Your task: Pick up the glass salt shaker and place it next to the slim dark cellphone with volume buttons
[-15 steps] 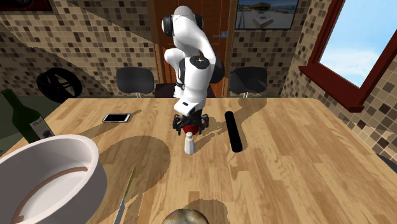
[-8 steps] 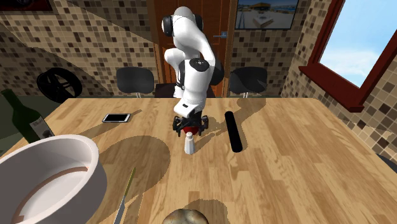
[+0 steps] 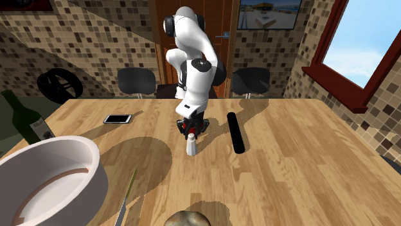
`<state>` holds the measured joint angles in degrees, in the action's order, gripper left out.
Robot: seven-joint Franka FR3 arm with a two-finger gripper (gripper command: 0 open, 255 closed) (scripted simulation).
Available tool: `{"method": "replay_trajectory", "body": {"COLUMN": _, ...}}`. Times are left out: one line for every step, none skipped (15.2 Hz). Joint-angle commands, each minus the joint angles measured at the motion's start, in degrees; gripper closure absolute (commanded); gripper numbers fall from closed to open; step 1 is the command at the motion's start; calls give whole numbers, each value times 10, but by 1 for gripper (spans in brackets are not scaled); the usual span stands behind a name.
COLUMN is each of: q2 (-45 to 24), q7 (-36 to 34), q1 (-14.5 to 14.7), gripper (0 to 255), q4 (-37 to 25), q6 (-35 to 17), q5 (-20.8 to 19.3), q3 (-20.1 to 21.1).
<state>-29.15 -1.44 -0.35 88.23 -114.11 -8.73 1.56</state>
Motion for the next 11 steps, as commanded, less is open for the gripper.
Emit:
{"method": "replay_trajectory", "body": {"q2": 0, "q7": 0, "q1": 0, "gripper": 255, "q4": 0, "q6": 0, "q5": 0, "q3": 0}}
{"method": "replay_trajectory", "body": {"q2": -1, "q7": 0, "q1": 0, "gripper": 255, "q4": 0, "q6": 0, "q5": 0, "q3": 0}}
{"method": "replay_trajectory", "body": {"q2": 0, "q7": 0, "q1": 0, "gripper": 255, "q4": 1, "q6": 0, "q5": 0, "q3": 0}}
{"method": "replay_trajectory", "body": {"q2": 3, "q7": 1, "q1": 0, "gripper": 255, "q4": -3, "q6": 6, "q5": 0, "q3": 0}}
{"method": "replay_trajectory", "body": {"q2": 5, "q7": 2, "q1": 0, "gripper": 255, "q4": -6, "q6": 12, "q5": 1, "q3": 0}}
{"method": "replay_trajectory", "body": {"q2": 8, "q7": 3, "q1": 0, "gripper": 255, "q4": -10, "q6": 18, "q5": 1, "q3": 0}}
{"method": "replay_trajectory", "body": {"q2": 10, "q7": 4, "q1": 0, "gripper": 255, "q4": -14, "q6": 25, "q5": 2, "q3": 1}}
{"method": "replay_trajectory", "body": {"q2": 12, "q7": 4, "q1": 0, "gripper": 255, "q4": -19, "q6": 31, "q5": 2, "q3": 1}}
{"method": "replay_trajectory", "body": {"q2": 15, "q7": 5, "q1": 0, "gripper": 255, "q4": -23, "q6": 38, "q5": 2, "q3": 1}}
{"method": "replay_trajectory", "body": {"q2": 17, "q7": 6, "q1": 0, "gripper": 255, "q4": -28, "q6": 44, "q5": 3, "q3": 1}}
{"method": "replay_trajectory", "body": {"q2": 19, "q7": 7, "q1": 0, "gripper": 255, "q4": -32, "q6": 51, "q5": 3, "q3": 1}}
